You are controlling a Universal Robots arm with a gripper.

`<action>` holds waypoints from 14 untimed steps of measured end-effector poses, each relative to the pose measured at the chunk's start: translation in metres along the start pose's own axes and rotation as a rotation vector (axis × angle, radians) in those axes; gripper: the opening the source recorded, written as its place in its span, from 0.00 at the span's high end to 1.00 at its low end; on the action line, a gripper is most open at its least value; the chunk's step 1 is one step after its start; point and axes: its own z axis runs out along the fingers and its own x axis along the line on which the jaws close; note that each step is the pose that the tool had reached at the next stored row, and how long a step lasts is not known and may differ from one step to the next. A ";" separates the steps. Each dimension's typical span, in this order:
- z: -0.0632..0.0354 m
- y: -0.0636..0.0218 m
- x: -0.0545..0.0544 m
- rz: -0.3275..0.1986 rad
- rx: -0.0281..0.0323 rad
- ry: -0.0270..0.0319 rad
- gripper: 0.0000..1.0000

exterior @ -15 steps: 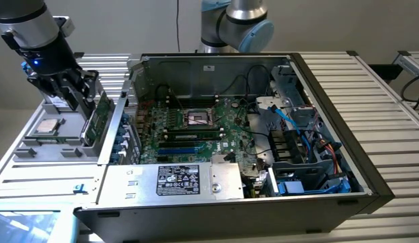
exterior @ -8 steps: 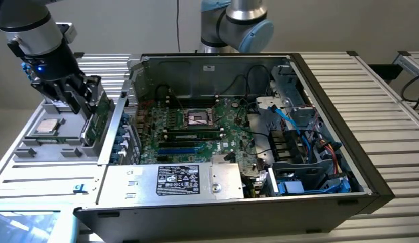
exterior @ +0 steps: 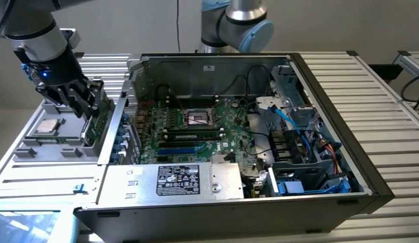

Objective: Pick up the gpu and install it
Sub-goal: 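Pick up the gpu and move the gpu toward the slot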

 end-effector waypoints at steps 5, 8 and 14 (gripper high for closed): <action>0.0092 -0.0005 0.000 0.001 0.0000 -0.0002 0.54; 0.0148 0.0014 -0.002 0.001 0.0002 0.0000 0.54; 0.0260 0.0045 -0.001 0.003 0.0001 -0.0003 0.54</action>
